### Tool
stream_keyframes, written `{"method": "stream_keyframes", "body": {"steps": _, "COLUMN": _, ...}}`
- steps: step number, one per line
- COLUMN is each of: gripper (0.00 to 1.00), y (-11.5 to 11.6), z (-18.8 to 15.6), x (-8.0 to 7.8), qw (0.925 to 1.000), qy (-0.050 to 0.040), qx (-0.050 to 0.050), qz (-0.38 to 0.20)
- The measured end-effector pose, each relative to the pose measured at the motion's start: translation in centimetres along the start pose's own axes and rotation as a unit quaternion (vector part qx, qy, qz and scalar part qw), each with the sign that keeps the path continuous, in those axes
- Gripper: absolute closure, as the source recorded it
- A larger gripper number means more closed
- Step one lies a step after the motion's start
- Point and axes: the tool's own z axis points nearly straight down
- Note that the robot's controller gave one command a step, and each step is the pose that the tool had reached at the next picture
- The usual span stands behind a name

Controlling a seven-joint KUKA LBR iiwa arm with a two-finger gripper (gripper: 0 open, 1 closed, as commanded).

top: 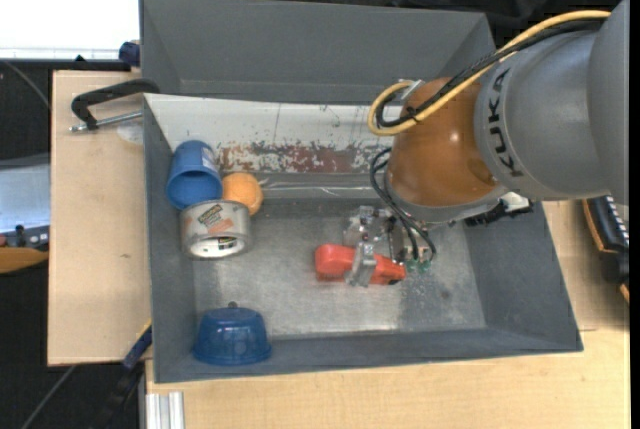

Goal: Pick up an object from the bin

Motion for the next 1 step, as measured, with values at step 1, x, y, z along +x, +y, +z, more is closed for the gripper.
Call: {"method": "stream_keyframes", "body": {"steps": 1, "gripper": 1.00, "y": 0.00, "z": 0.00, "x": 0.00, "qw": 1.0000, "qy": 0.0000, "qx": 0.000, "qz": 0.000}}
